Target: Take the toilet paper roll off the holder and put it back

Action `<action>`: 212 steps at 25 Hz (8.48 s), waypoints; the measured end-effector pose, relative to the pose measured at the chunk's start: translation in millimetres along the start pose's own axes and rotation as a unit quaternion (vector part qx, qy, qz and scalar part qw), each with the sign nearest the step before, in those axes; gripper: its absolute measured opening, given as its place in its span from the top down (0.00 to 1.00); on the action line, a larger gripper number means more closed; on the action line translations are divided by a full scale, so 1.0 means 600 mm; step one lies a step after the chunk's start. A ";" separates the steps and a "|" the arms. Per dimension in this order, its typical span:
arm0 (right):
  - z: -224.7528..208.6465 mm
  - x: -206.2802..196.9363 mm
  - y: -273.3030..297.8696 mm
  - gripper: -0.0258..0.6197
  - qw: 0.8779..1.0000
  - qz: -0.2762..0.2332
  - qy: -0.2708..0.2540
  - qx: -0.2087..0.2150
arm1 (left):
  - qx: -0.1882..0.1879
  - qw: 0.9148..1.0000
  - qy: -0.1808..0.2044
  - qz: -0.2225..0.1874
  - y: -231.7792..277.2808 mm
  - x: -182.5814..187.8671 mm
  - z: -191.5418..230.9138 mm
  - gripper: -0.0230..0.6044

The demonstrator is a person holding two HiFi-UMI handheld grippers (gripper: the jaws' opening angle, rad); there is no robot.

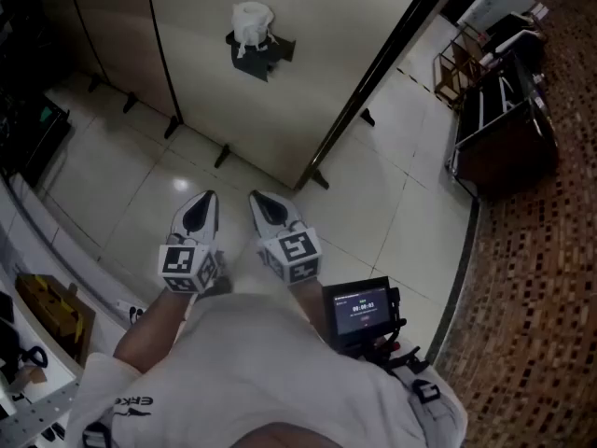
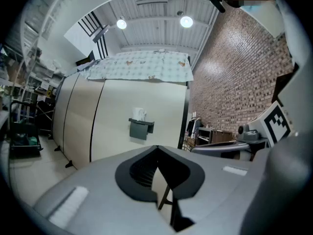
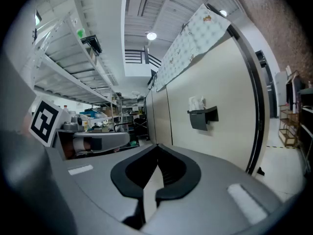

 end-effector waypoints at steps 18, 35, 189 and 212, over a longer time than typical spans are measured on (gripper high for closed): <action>-0.038 0.131 0.309 0.94 0.998 -0.015 -0.021 -0.050 | -0.047 0.999 -0.008 -0.006 0.224 0.100 0.255 0.96; -0.259 0.246 0.453 0.92 0.993 -0.076 -0.078 -0.038 | -0.021 0.999 0.016 -0.023 0.497 0.134 0.274 0.96; -0.492 0.026 0.425 0.29 0.753 -0.299 0.555 -0.191 | -0.338 0.905 0.150 0.209 0.645 -0.017 0.303 0.69; -0.451 0.010 0.508 0.31 0.824 -0.184 0.534 -0.030 | -0.331 0.908 0.164 0.197 0.617 -0.005 0.304 0.69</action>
Point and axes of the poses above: the fingertips, and each gripper's own axes: y forward along the fingers, z to its left, x out of its top, the point moved 5 cm from there along -y, backward along the fingers, and after that the axes turned 5 degrees about -z, right-handed, at the moved point
